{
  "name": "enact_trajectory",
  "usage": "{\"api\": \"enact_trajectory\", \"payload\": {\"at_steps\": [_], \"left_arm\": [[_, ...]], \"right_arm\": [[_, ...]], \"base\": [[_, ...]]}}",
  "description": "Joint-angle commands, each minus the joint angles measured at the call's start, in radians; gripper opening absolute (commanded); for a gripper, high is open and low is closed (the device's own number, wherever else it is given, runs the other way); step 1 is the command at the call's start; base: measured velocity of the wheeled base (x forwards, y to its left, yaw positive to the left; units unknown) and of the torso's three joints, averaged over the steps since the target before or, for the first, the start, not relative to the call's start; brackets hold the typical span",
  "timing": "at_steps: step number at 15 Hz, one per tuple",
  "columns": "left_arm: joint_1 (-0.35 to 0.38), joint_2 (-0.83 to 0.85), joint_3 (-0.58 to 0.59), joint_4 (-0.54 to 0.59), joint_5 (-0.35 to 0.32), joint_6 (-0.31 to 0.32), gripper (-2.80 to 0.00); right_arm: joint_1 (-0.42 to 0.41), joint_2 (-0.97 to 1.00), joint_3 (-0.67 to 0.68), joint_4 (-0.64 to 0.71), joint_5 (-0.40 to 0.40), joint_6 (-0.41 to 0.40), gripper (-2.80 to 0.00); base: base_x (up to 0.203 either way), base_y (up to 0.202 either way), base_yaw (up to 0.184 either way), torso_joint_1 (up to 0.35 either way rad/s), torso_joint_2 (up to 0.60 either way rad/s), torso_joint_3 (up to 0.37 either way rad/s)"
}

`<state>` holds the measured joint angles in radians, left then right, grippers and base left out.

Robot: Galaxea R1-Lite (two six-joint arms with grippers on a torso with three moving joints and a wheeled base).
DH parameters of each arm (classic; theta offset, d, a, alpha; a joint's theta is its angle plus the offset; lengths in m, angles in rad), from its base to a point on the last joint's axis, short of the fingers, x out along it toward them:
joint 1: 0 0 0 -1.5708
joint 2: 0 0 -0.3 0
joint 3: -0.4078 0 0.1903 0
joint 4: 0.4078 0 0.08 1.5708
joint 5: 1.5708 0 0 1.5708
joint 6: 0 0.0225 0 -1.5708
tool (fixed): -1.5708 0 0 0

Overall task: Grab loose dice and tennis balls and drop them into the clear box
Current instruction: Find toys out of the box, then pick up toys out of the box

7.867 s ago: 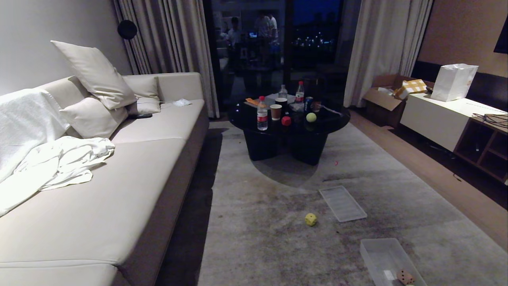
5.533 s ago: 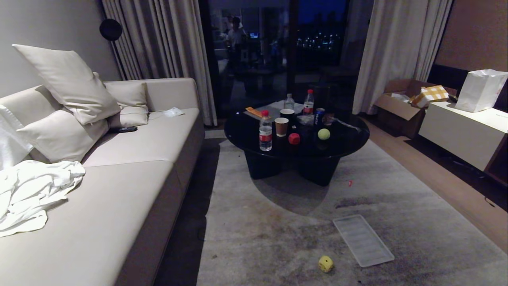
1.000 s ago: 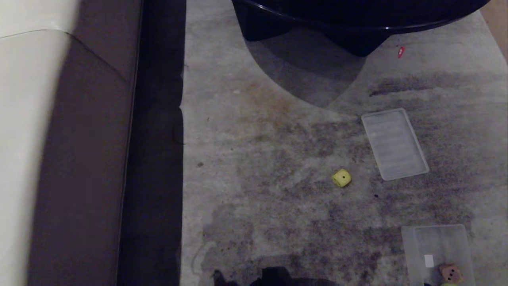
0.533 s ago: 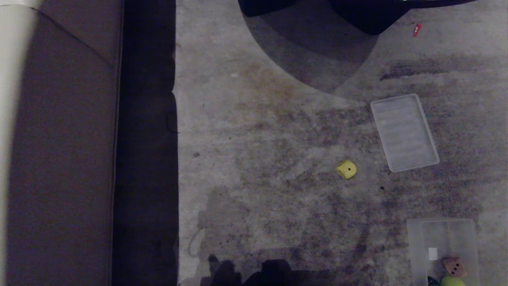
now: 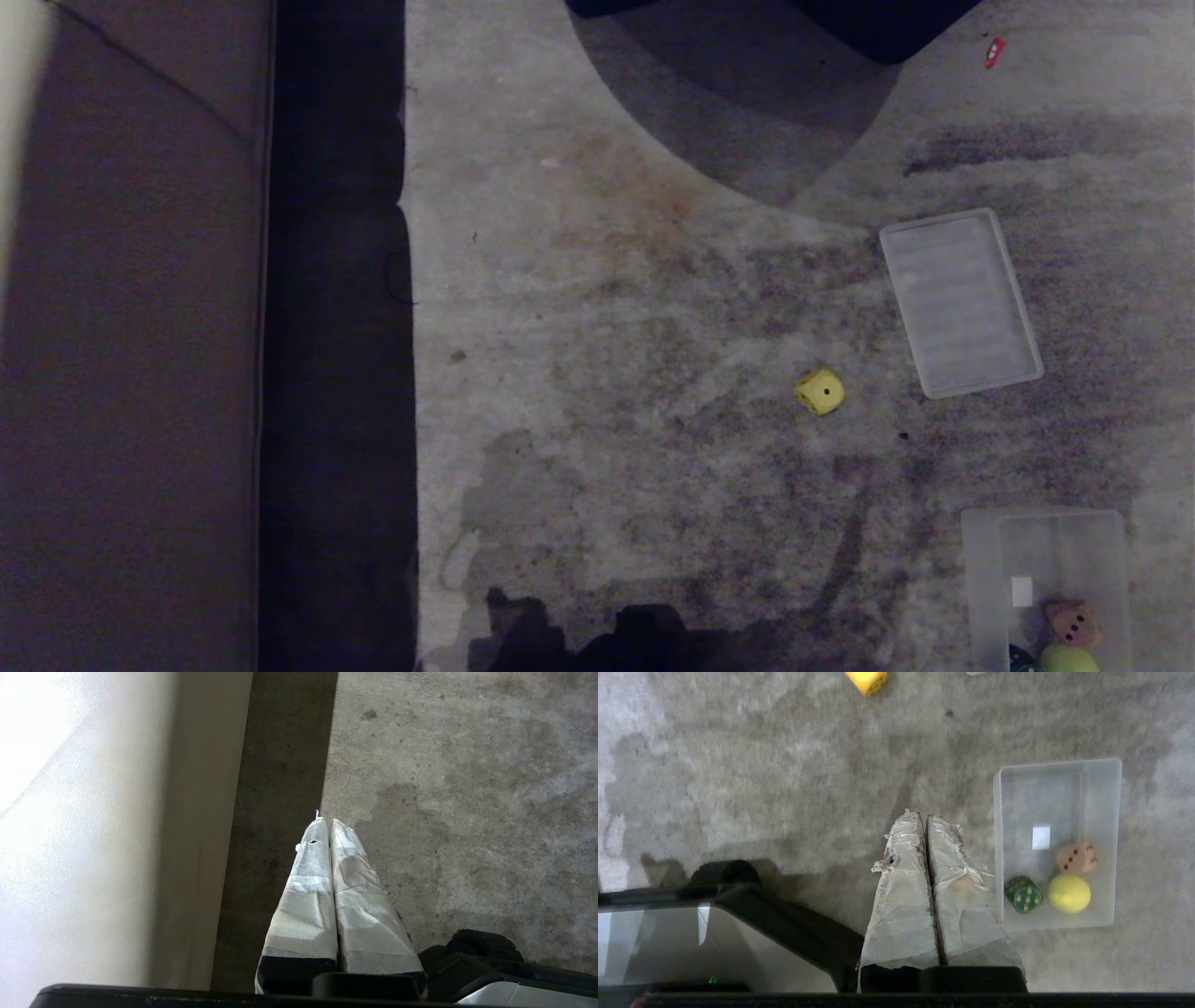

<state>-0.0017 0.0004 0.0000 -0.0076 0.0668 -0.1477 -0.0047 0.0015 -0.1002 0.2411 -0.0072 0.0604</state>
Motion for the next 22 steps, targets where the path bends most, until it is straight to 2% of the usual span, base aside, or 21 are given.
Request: {"api": "enact_trajectory", "payload": {"at_steps": [1,4,7,11,14,17,20,22], "left_arm": [[0.0,0.001,0.0,0.0,0.001,-0.001,-2.8],[0.0,0.001,0.0,0.0,-0.001,-0.001,-2.8],[0.0,0.001,0.0,0.0,0.001,-0.001,-2.8],[0.0,0.0,0.0,0.0,0.001,-0.001,-2.8],[0.0,0.0,0.0,0.0,0.001,-0.001,-2.8],[0.0,0.0,0.0,0.0,0.001,-0.001,-2.8],[0.0,0.0,0.0,0.0,0.0,-0.001,-2.8],[0.0,0.0,0.0,0.0,0.001,-0.001,-2.8]], "right_arm": [[0.0,0.039,-0.078,0.013,0.003,-0.002,-2.8],[0.0,0.327,-0.191,0.013,0.014,0.014,-2.8],[0.007,0.721,-0.309,-0.081,0.068,0.045,-2.8],[0.063,1.232,-0.375,-0.342,0.098,0.069,-2.8],[0.114,1.573,-0.397,-0.602,0.067,0.079,-2.8],[0.163,1.711,-0.411,-0.787,0.019,0.099,-2.8],[0.163,1.819,-0.447,-0.898,-0.013,0.086,-2.8],[0.133,1.825,-0.463,-0.904,-0.01,0.044,-2.8]], "base": [[0.0,0.0,0.0,0.0,0.0,0.0],[0.0,0.0,0.0,0.0,0.0,0.0],[0.0,0.0,0.0,0.0,0.0,0.0],[0.0,0.0,0.0,0.0,0.0,0.0],[0.0,0.0,0.0,0.0,0.0,0.0],[0.0,0.0,0.0,0.0,0.0,0.0],[0.0,0.0,0.0,0.0,0.0,0.0],[0.0,0.0,0.0,0.0,0.0,0.0]]}}
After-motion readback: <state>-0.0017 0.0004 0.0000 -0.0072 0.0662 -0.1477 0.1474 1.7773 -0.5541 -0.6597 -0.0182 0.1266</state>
